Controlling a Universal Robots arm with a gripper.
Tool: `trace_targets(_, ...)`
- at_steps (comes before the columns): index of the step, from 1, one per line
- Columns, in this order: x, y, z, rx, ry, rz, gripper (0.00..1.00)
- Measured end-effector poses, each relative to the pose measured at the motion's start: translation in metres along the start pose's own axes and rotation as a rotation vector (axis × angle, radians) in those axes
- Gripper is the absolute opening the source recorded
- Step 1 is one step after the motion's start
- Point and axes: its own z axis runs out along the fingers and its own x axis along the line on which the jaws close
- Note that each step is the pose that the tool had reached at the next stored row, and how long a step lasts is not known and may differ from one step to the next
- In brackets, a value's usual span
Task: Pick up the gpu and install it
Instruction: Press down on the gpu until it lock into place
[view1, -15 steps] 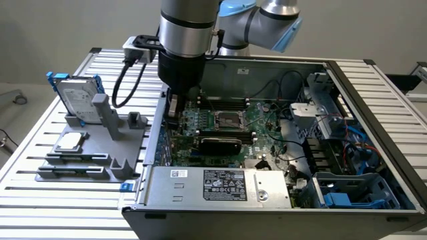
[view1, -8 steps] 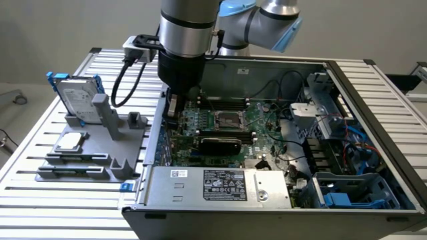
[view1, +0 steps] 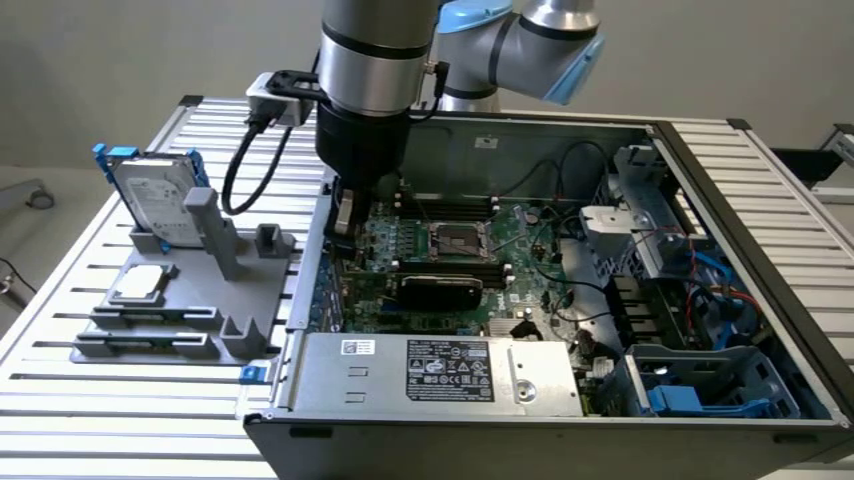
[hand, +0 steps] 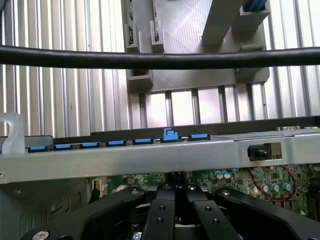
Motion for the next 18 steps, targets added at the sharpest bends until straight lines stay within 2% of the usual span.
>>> trace_targets(9, 0.000, 0.0001, -0.0003, -0.0024, -0.0019, 0.007, 0.11)
trace_targets(13, 0.000, 0.0001, -0.0090, -0.0030, -0.0013, 0.007, 0.11)
trace_targets(18, 0.000, -0.0072, -0.0122, -0.0022, -0.0013, 0.007, 0.11)
